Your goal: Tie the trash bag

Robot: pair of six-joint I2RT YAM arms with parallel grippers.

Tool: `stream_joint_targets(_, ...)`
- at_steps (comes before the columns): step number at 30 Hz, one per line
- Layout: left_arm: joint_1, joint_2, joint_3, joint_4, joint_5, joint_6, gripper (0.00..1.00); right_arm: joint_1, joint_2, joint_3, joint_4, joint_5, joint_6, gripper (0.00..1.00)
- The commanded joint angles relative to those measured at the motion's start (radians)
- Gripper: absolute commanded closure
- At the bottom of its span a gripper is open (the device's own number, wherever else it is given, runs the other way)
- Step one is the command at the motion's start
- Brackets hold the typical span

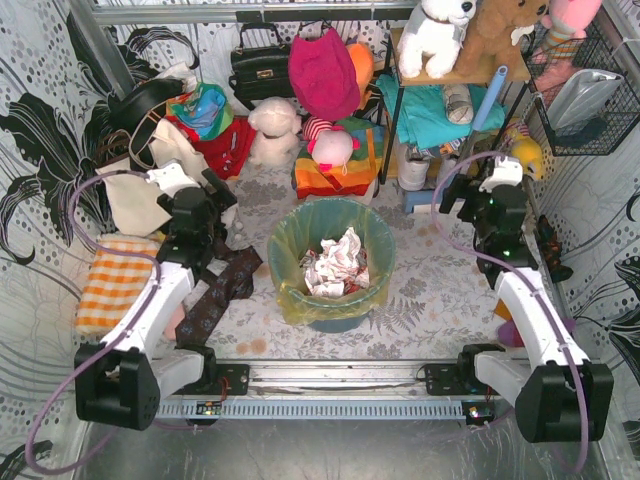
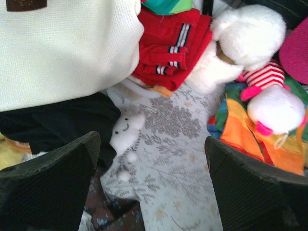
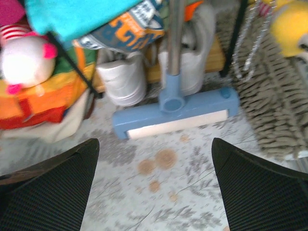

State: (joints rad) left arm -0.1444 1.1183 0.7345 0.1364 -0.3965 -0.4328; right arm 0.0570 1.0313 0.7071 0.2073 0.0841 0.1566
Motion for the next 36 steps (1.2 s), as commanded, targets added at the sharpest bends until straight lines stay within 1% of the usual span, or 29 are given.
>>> stream_joint_targets(1, -0.004, -0.076, 0.092, -0.286, 0.107, -0.061, 0.02, -0.002, -0.028, 0.156, -0.381, -0.186, 0.115, 0.03)
stream_joint_targets(6, -0.004, -0.118, 0.256, -0.539, 0.234, -0.074, 0.02, -0.002, -0.007, 0.331, -0.632, -0.324, 0.196, 0.11)
stream_joint_targets(10, -0.004, -0.120, 0.346, -0.660, 0.337, -0.055, 0.01, 0.007, 0.003, 0.439, -0.766, -0.428, 0.232, 0.17)
stream_joint_targets(13, -0.004, -0.118, 0.396, -0.740, 0.396, -0.066, 0.02, 0.042, -0.002, 0.513, -0.843, -0.445, 0.276, 0.20)
stream_joint_targets(17, -0.030, -0.107, 0.455, -0.842, 0.442, -0.073, 0.06, 0.161, 0.006, 0.594, -0.914, -0.410, 0.313, 0.20)
stream_joint_targets(20, -0.068, -0.140, 0.477, -0.875, 0.432, -0.081, 0.06, 0.239, 0.036, 0.637, -0.946, -0.399, 0.323, 0.22)
stream_joint_targets(22, -0.084, -0.162, 0.489, -0.895, 0.442, -0.088, 0.09, 0.277, 0.056, 0.658, -0.966, -0.399, 0.327, 0.25)
stream_joint_targets(23, -0.091, -0.168, 0.492, -0.901, 0.462, -0.090, 0.10, 0.293, 0.064, 0.666, -0.977, -0.397, 0.327, 0.26)
stream_joint_targets(26, -0.136, -0.173, 0.482, -0.895, 0.581, -0.093, 0.11, 0.350, 0.084, 0.683, -0.993, -0.392, 0.325, 0.28)
stream_joint_targets(28, -0.193, -0.172, 0.475, -0.894, 0.606, -0.094, 0.12, 0.376, 0.095, 0.688, -0.994, -0.389, 0.325, 0.29)
stream_joint_targets(31, -0.267, -0.164, 0.481, -0.912, 0.598, -0.085, 0.18, 0.400, 0.112, 0.701, -1.005, -0.388, 0.320, 0.33)
stream_joint_targets(33, -0.294, -0.159, 0.482, -0.914, 0.607, -0.084, 0.22, 0.413, 0.120, 0.706, -1.008, -0.391, 0.319, 0.35)
stream_joint_targets(36, -0.308, -0.154, 0.492, -0.925, 0.619, -0.081, 0.25, 0.426, 0.128, 0.702, -1.010, -0.395, 0.321, 0.38)
